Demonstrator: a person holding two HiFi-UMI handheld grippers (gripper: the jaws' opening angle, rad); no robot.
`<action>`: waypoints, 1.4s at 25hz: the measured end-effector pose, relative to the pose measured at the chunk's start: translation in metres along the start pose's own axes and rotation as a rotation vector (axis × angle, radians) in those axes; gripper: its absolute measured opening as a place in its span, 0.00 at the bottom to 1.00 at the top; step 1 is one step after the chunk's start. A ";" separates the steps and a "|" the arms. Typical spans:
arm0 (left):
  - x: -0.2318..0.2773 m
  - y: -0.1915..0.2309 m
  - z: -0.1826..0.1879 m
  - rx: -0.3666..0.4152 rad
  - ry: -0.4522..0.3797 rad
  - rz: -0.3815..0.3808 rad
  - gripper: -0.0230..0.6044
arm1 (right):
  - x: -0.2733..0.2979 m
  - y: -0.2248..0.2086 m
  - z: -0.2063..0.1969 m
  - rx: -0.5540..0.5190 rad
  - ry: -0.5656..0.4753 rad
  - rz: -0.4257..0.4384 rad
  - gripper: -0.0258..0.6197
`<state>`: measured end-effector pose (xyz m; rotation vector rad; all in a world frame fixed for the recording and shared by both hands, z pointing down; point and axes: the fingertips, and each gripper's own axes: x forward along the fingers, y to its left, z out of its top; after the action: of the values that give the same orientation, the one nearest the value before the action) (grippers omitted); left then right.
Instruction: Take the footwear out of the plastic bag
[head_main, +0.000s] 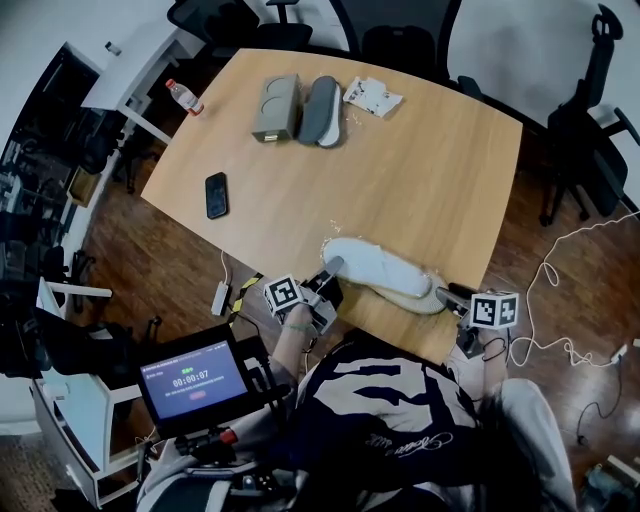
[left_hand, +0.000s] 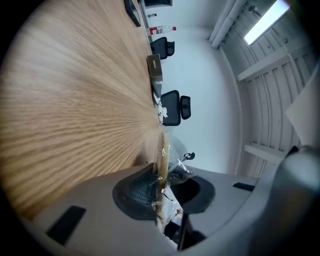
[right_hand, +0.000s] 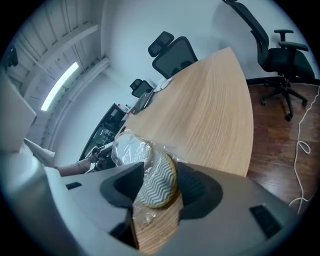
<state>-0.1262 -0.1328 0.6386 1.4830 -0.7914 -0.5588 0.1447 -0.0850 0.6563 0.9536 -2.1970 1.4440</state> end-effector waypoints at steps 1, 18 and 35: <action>0.002 -0.002 -0.003 -0.004 0.003 -0.009 0.13 | -0.001 0.000 0.000 -0.004 -0.006 -0.002 0.36; -0.014 -0.018 0.003 -0.256 -0.090 -0.222 0.13 | -0.021 0.008 -0.004 0.114 -0.134 0.214 0.33; -0.011 -0.011 0.002 -0.232 -0.030 -0.182 0.13 | 0.000 0.012 -0.030 -0.204 0.196 0.120 0.33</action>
<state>-0.1334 -0.1259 0.6259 1.3406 -0.5958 -0.7845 0.1343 -0.0551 0.6610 0.5951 -2.2334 1.2730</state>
